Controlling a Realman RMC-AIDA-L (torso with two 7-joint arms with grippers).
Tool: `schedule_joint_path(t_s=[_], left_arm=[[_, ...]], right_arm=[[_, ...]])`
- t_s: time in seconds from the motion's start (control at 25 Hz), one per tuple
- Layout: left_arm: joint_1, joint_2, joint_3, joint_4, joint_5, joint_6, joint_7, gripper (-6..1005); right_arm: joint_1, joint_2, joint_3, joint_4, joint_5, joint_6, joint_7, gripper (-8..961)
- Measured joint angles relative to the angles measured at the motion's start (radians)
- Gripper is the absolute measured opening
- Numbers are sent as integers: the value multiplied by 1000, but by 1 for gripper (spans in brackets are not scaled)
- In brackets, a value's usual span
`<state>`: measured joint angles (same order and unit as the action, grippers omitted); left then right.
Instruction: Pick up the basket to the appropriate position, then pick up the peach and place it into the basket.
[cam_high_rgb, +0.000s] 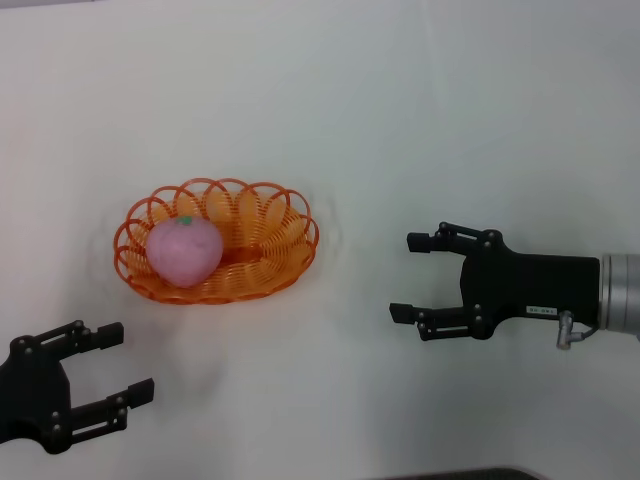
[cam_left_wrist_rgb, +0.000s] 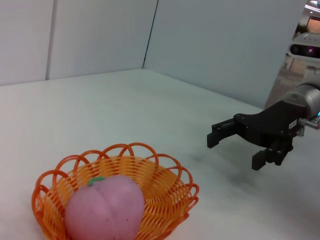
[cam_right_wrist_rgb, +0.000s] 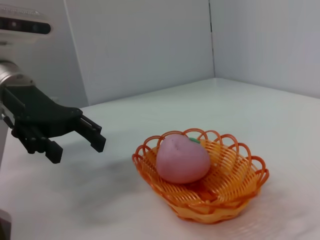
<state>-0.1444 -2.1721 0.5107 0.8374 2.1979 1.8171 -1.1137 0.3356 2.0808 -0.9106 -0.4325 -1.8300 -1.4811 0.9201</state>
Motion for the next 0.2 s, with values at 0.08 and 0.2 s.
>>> schedule_joint_path(t_s=[0.08, 0.2], left_arm=[[0, 0, 0, 0, 0, 0, 0, 753], [0, 1, -3, 0, 0, 2, 0, 753]], right_arm=[[-1, 0, -2, 0, 0, 1, -1, 945], [-1, 0, -4, 1, 0, 1, -1, 945]])
